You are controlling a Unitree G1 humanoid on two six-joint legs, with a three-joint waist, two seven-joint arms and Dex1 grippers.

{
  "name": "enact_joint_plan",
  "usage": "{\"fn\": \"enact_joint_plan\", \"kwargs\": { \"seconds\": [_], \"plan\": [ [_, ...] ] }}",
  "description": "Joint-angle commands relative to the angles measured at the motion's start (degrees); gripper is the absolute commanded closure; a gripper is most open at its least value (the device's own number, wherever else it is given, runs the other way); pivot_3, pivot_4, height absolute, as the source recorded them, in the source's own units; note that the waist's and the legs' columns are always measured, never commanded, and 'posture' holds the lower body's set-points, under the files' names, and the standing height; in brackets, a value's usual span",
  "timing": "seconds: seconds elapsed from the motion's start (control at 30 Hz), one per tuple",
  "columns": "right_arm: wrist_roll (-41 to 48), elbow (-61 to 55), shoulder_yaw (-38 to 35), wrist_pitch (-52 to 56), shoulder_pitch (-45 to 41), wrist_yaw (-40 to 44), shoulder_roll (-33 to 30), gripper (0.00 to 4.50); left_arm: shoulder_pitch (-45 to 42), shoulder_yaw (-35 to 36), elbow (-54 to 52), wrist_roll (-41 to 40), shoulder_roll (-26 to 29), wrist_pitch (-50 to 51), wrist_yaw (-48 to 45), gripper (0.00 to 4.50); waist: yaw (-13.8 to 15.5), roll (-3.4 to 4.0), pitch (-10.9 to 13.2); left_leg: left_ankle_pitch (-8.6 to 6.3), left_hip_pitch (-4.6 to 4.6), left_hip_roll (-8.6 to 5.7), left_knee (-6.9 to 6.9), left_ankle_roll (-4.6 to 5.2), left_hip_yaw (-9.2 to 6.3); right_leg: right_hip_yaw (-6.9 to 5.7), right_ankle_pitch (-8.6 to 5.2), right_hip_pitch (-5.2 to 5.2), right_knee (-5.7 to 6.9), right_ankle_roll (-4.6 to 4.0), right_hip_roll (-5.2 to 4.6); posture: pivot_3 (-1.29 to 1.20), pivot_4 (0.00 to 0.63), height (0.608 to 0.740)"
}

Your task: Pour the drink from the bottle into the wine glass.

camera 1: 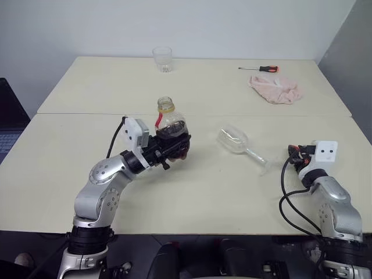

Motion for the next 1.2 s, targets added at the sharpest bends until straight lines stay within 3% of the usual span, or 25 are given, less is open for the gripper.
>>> {"fn": "enact_joint_plan", "kwargs": {
  "seconds": [0.03, 0.3, 0.33, 0.57, 0.6, 0.93, 1.2],
  "plan": [
    [-0.83, 1.54, -0.80, -2.98, -1.24, -0.56, 0.01, 3.33, -0.47, -0.37, -3.63, -2.37, 0.86, 0.21, -2.30, 2.80, 0.01, 0.01, 0.00, 0.00, 0.00, 0.00, 0.00, 0.00, 0.00, 0.00, 0.00, 0.00, 0.00, 0.00, 0.00, 0.00, 0.150, 0.740],
    [-1.05, 2.76, -0.96, -3.58, -1.63, -0.84, -0.20, 3.33, -0.43, -0.48, -3.84, -3.73, 1.69, 1.34, -3.96, 2.80, 0.03, 0.02, -0.01, 0.00, 0.00, 0.00, 0.00, 0.00, 0.00, 0.01, 0.00, 0.00, 0.01, 0.00, 0.00, 0.00, 0.150, 0.740],
    [-1.07, 2.75, -0.93, -3.54, -1.62, -0.92, -0.16, 2.59, -0.41, -0.50, -3.90, -3.84, 1.77, 1.40, -4.06, 2.80, 0.03, 0.02, -0.01, 0.00, 0.00, 0.00, 0.00, 0.00, 0.00, 0.01, 0.00, 0.00, 0.01, 0.00, 0.00, 0.00, 0.150, 0.740],
    [-1.18, 2.56, -0.70, -3.48, -1.45, -1.45, -0.15, 0.18, -0.42, -0.46, -4.12, -3.87, 2.04, 1.58, -4.62, 2.80, 0.03, 0.02, -0.01, 0.00, 0.00, 0.00, 0.00, 0.00, 0.00, 0.01, 0.00, 0.00, 0.01, 0.00, 0.00, 0.00, 0.150, 0.740],
    [-1.16, 2.45, -0.70, -3.48, -1.41, -1.45, -0.17, 0.02, -0.44, -0.46, -4.12, -3.84, 2.05, 1.59, -4.64, 2.80, 0.03, 0.02, -0.01, 0.00, 0.00, 0.00, 0.00, 0.00, 0.00, 0.01, 0.00, 0.00, 0.01, 0.00, 0.00, 0.00, 0.150, 0.740],
    [1.07, -2.28, -1.96, -2.19, 0.16, 0.31, -1.19, 0.02, -0.29, -0.38, -4.04, -3.66, 2.22, 1.36, -4.78, 2.80, 0.04, 0.02, -0.01, 0.00, 0.00, 0.00, 0.00, 0.00, 0.00, 0.02, 0.00, 0.00, 0.01, 0.00, 0.00, 0.00, 0.150, 0.740],
    [7.41, -14.36, -3.09, 1.64, 4.70, 5.39, -2.38, 0.02, -0.04, 0.92, -3.49, -3.41, 3.02, 1.03, -3.86, 2.80, 0.09, 0.02, -0.01, 0.00, -0.01, 0.00, 0.00, 0.00, -0.02, 0.01, 0.00, 0.01, 0.00, 0.00, 0.00, 0.00, 0.150, 0.740]
  ]
}}
